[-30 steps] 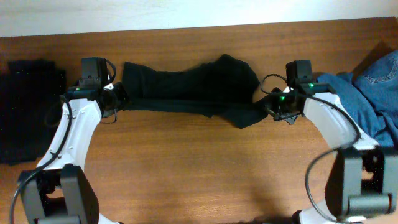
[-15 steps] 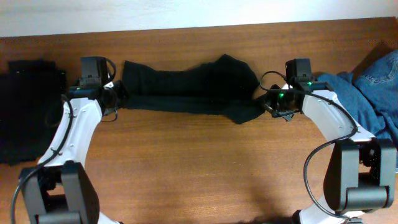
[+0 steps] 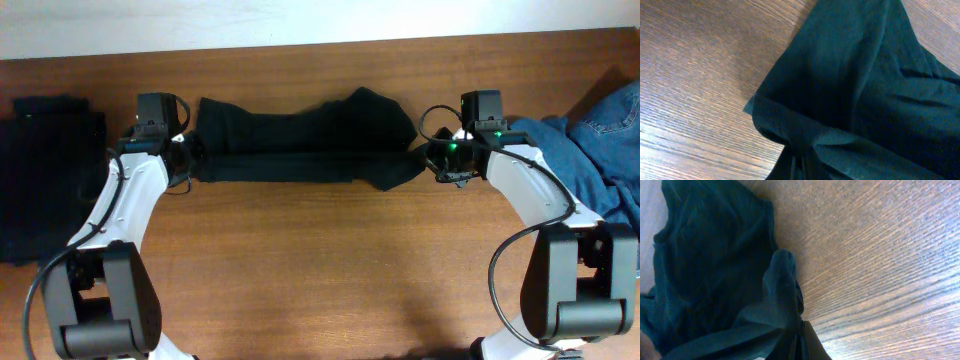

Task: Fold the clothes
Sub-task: 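Fold the hem up toward the collar with both grippers, then lower the folded hem onto the shirt's top half with both grippers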

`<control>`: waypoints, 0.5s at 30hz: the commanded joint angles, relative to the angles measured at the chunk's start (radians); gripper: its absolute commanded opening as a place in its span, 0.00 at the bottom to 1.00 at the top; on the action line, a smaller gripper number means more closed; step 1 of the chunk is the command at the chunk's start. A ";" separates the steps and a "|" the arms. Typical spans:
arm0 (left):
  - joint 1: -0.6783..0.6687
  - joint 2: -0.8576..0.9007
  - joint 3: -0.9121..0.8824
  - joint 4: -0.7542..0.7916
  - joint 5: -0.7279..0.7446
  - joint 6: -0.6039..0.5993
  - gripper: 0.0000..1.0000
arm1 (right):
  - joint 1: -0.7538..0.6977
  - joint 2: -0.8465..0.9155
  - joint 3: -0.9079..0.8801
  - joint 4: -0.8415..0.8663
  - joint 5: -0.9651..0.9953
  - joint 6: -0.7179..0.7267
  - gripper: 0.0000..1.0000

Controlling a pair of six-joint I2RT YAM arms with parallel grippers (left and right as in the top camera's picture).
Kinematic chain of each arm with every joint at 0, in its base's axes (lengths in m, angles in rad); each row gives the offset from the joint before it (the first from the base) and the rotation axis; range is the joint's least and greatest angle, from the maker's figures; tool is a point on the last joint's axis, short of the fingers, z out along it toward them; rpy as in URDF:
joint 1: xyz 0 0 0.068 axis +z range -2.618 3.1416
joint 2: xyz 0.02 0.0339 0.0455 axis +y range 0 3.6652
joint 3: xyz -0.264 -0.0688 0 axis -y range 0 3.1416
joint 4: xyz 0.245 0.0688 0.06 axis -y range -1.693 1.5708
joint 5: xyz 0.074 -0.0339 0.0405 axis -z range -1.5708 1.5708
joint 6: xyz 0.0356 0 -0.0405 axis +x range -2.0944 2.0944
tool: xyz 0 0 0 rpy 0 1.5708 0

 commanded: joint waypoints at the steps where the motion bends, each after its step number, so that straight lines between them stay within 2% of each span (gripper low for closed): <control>1: 0.005 0.011 0.019 0.006 -0.044 -0.013 0.02 | -0.014 -0.003 0.023 0.016 0.011 0.024 0.04; 3: 0.005 0.011 0.019 0.005 -0.044 -0.014 0.03 | -0.014 -0.003 0.023 0.023 0.010 0.024 0.04; 5: 0.005 0.012 0.019 0.006 -0.044 -0.014 0.11 | -0.014 -0.003 0.023 0.026 0.011 0.024 0.04; 13: 0.005 0.042 0.019 -0.008 -0.044 -0.014 0.15 | -0.014 -0.003 0.023 0.018 0.011 0.023 0.04; 15: 0.005 0.052 0.019 -0.010 -0.044 -0.013 0.23 | -0.014 -0.003 0.023 0.019 0.014 0.023 0.04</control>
